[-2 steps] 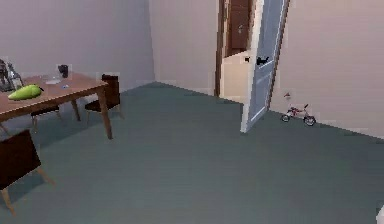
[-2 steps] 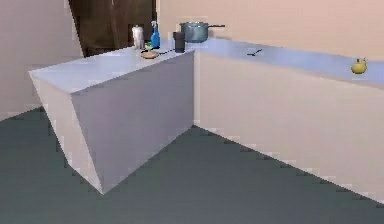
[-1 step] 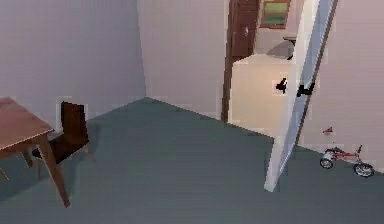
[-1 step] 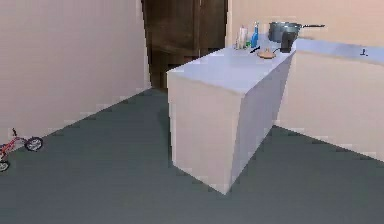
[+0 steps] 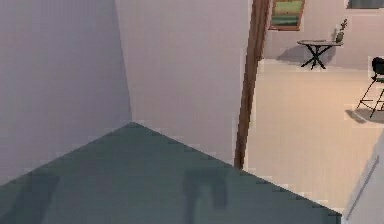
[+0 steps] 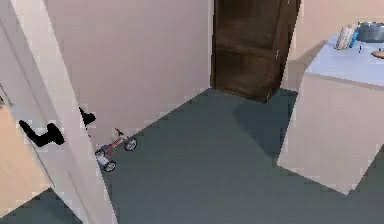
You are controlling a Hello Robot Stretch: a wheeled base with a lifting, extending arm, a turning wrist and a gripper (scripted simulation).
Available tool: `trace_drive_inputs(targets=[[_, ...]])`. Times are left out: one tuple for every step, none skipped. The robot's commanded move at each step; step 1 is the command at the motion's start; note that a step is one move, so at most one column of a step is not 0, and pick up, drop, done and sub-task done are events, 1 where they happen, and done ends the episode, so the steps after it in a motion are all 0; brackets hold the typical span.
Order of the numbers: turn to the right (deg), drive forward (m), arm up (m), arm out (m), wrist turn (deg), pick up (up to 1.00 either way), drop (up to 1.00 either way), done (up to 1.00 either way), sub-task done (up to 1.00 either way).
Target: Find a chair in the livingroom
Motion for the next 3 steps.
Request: trace_drive_inputs(targets=[[15.0,0.00,0.00,0.00,0.0,0.00,0.00,0.00,0.00],[0.0,0.10,0.00,0.00,0.0,0.00,0.00,0.00,0.00],[3.0,0.00,0.00,0.00,0.0,0.00,0.00,0.00,0.00]])
